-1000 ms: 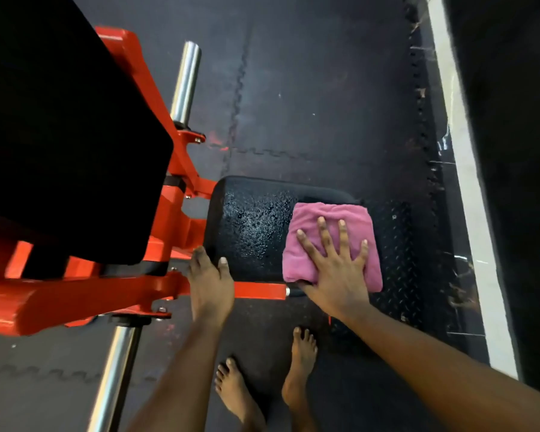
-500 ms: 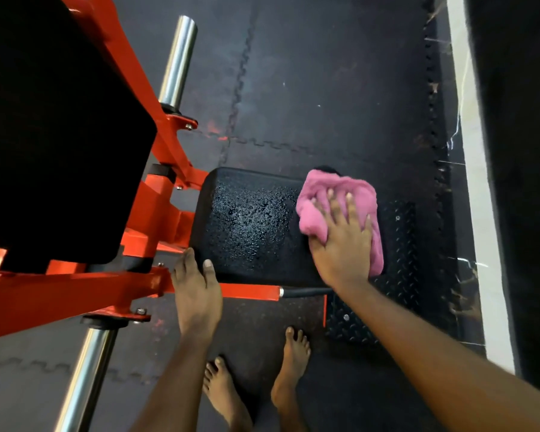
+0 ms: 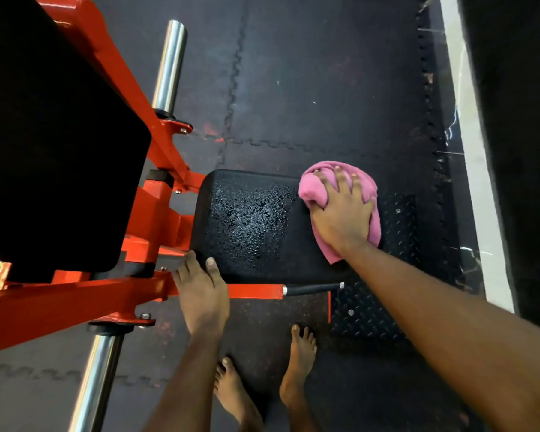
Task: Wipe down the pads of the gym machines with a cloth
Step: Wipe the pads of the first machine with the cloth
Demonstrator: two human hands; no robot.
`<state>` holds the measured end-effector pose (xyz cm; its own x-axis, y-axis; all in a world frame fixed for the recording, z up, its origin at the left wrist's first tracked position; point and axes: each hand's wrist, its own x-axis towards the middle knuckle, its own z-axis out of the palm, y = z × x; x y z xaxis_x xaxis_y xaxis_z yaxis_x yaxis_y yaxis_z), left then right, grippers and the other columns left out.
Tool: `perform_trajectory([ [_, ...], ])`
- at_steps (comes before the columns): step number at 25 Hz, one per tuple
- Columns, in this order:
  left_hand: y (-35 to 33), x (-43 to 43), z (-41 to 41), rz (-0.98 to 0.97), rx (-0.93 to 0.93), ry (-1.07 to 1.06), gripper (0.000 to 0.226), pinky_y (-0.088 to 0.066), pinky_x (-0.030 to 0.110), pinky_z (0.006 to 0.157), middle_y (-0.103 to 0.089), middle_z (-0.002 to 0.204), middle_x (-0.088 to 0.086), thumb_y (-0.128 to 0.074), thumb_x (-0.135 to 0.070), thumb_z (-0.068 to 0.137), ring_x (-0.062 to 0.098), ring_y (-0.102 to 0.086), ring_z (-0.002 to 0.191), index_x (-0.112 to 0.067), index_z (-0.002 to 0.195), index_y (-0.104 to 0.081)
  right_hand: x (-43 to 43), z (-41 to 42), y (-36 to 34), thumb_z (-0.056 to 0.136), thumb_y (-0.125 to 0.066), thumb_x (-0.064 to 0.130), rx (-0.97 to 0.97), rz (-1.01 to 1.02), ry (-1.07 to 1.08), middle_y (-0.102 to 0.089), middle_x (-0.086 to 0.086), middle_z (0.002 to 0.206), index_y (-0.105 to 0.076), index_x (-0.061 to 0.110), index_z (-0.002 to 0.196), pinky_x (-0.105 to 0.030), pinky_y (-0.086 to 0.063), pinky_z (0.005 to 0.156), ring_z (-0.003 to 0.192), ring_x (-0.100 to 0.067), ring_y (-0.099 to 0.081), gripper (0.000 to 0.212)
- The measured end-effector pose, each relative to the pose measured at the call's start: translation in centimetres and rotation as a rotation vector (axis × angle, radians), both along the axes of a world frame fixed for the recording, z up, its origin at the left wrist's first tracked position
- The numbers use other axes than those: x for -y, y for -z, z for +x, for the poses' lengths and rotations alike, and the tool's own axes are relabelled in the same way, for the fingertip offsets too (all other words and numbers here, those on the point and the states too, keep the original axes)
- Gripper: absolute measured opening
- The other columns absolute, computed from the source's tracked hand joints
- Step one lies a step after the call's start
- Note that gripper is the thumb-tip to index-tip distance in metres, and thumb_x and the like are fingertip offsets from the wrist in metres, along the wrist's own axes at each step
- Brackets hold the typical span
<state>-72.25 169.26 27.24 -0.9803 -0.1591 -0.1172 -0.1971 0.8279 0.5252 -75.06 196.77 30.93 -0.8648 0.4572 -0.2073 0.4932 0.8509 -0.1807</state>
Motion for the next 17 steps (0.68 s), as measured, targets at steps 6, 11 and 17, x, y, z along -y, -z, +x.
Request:
perform_trajectory([
  [6,-0.4,0.6,-0.1,-0.004,0.028,0.040,0.041,-0.030,0.050,0.107,-0.053,0.129,0.032,-0.047,-0.018,0.103,0.048,-0.046,0.120,0.008,0.135,-0.049,6.7,9.5,0.0,0.082,-0.050,0.052,-0.073,0.137,-0.264,-0.016,0.003,0.169,-0.023,0.034,0.160,-0.070,-0.011,0.118,0.157,-0.025,-0.010,0.085],
  [11,-0.1,0.4,0.0,-0.031,0.012,0.043,0.041,-0.024,0.046,0.109,-0.055,0.127,0.032,-0.045,-0.019,0.103,0.047,-0.046,0.118,0.008,0.133,-0.049,3.6,6.9,0.1,0.081,-0.033,0.072,0.023,0.147,-0.282,0.006,0.001,0.171,-0.006,0.045,0.160,-0.078,-0.003,0.112,0.157,-0.027,0.008,0.088],
  [17,0.0,0.9,-0.1,0.024,0.016,0.042,0.043,-0.029,0.048,0.107,-0.054,0.130,0.029,-0.042,-0.022,0.102,0.045,-0.045,0.120,0.007,0.134,-0.050,1.6,0.6,0.1,0.091,-0.035,0.068,-0.053,0.032,-0.037,-0.018,0.005,0.168,-0.025,0.043,0.157,-0.074,-0.010,0.116,0.155,-0.027,-0.013,0.071],
])
